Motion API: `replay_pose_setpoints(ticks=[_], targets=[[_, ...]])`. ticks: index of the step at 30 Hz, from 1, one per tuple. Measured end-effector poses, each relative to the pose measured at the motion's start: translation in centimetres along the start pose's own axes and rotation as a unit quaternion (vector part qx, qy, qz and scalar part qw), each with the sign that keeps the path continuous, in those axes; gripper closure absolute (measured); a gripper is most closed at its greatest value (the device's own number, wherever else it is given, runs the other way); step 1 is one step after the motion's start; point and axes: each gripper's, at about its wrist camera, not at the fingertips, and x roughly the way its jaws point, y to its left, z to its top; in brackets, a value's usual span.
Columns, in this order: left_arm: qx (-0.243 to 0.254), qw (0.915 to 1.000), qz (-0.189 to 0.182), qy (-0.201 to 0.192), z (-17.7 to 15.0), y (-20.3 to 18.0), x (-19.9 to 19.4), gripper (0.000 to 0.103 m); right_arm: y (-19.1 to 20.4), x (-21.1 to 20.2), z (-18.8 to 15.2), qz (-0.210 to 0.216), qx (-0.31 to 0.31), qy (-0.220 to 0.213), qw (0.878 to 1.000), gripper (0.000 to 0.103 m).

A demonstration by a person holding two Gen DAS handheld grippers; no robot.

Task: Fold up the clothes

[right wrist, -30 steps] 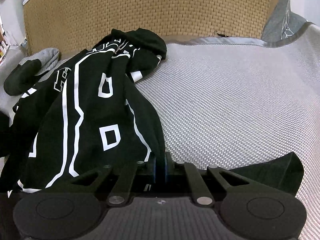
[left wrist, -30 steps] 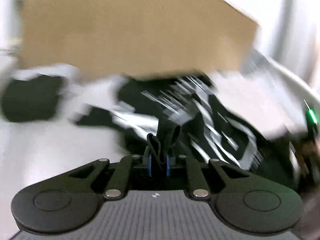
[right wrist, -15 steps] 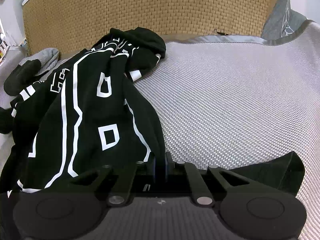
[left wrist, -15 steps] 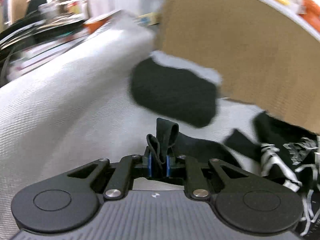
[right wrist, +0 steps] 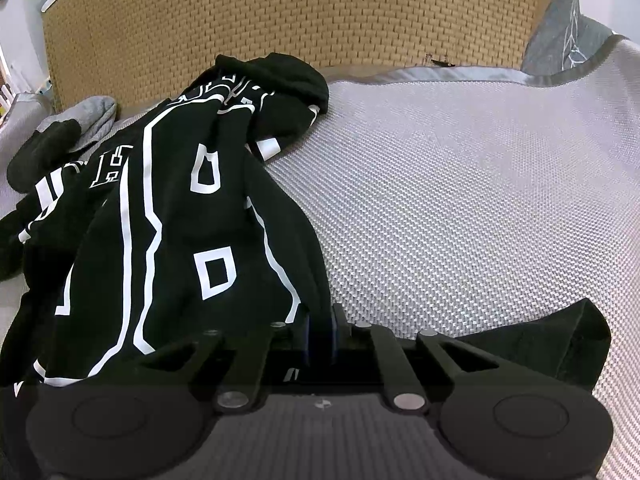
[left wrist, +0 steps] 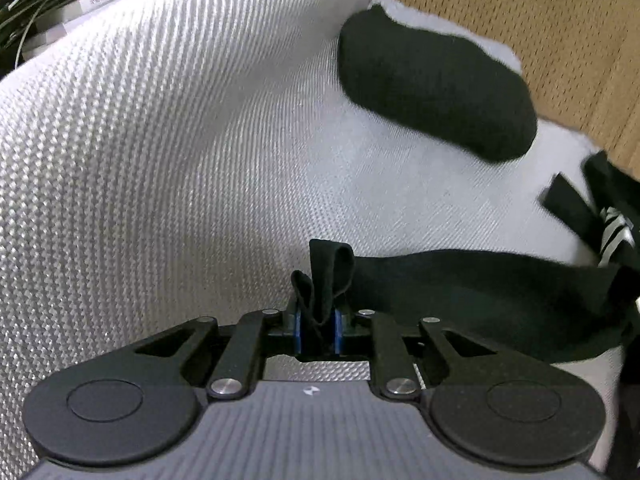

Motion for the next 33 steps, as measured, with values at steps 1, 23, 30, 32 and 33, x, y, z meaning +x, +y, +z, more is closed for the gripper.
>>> replay_pose_setpoints(ticks=[1,23,30,32,33], targets=[[0.001,1.0,0.002,0.002,0.0,0.1,0.1,0.086,0.0,0.0,0.0,0.0,-0.001,0.0,1.0,0.092],[0.102,0.9936,-0.049,-0.011,-2.4,-6.8,-5.0,0.057,1.2,-0.6,-0.1,-0.007,-0.028,0.023,0.999,0.072],[0.174,0.9769,-0.124,-0.002,-5.0,-17.2,-5.3,0.05,2.1,-1.0,-0.2,0.0,-0.05,0.053,0.997,0.062],[0.194,0.9701,-0.145,0.0,-5.8,-20.2,-5.3,0.047,2.4,-1.1,-0.3,0.002,-0.057,0.062,0.996,0.061],[0.204,0.9664,-0.156,0.002,-6.2,-21.7,-5.4,0.046,2.6,-1.2,-0.2,0.005,-0.065,0.078,0.995,0.061]])
